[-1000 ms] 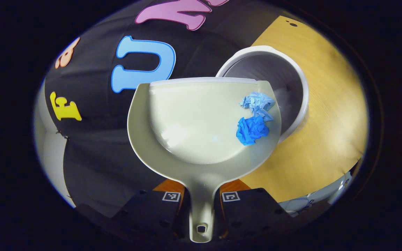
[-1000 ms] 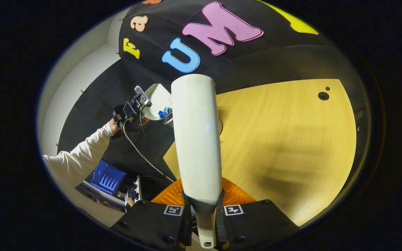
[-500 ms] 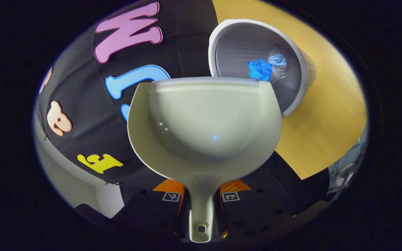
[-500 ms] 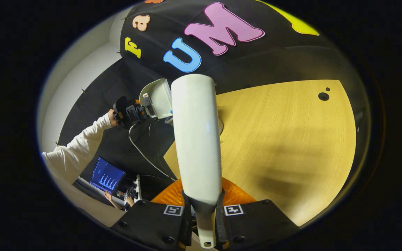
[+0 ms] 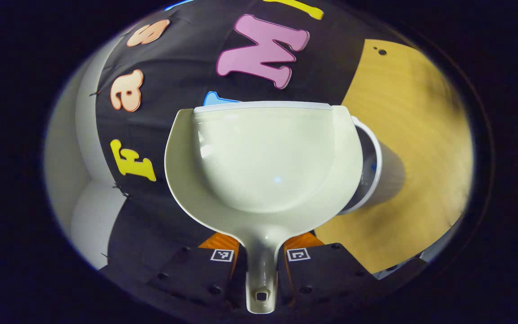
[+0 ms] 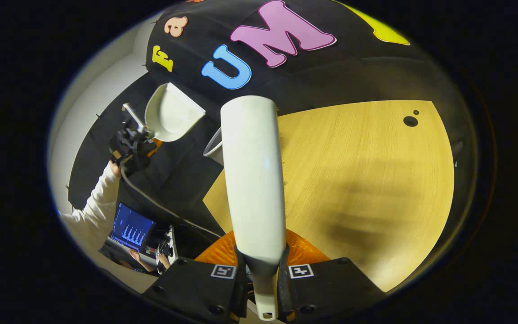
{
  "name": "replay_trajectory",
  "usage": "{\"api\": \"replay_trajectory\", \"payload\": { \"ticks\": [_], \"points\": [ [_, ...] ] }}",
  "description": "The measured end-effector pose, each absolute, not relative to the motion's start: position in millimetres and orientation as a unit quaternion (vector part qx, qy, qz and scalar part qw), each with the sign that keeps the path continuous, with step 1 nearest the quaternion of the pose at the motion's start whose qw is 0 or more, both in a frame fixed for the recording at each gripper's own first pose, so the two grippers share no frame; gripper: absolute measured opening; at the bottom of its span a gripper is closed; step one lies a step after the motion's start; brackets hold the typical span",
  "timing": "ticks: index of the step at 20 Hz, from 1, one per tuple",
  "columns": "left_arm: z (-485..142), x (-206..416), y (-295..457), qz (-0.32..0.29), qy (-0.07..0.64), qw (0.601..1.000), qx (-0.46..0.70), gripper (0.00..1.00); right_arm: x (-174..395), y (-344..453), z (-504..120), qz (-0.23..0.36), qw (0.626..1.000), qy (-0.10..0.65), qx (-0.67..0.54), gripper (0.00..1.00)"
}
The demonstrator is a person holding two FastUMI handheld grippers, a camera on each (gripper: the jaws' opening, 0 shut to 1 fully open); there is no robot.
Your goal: Pick up the small broom and dustpan from the desktop, sweep the trash into the dustpan with the broom, and then empty the trash into the garbage bin.
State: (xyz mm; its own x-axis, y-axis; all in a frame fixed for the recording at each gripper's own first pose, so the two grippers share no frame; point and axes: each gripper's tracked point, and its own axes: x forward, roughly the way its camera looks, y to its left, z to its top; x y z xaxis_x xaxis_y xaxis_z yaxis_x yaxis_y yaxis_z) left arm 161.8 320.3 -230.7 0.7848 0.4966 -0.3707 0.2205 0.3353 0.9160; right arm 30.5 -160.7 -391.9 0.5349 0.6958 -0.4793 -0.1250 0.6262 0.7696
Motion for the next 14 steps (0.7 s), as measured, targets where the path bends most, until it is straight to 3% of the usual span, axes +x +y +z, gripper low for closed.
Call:
{"api": "replay_trajectory", "payload": {
  "ticks": [3,6,8,9,10,14],
  "points": [
    [-287,172,286,0.036,0.333,0.838,0.431,0.27,48,-153,-401,0.224,0.81,0.426,0.335,0.28],
    [-354,173,258,0.0,0.386,0.868,0.314,0.27,65,-143,-412,0.184,0.82,0.442,0.314,0.28],
    [-402,134,232,-0.005,0.44,0.866,0.236,0.27,72,-138,-426,0.147,0.821,0.46,0.304,0.32],
    [-426,116,222,-0.004,0.472,0.859,0.197,0.27,71,-133,-433,0.129,0.818,0.471,0.305,0.23],
    [-445,106,214,-0.008,0.491,0.853,0.177,0.27,71,-131,-441,0.113,0.814,0.481,0.305,0.23],
    [-523,85,207,-0.021,0.561,0.807,0.184,0.27,59,-119,-484,0.054,0.798,0.539,0.265,0.28]
  ]
}}
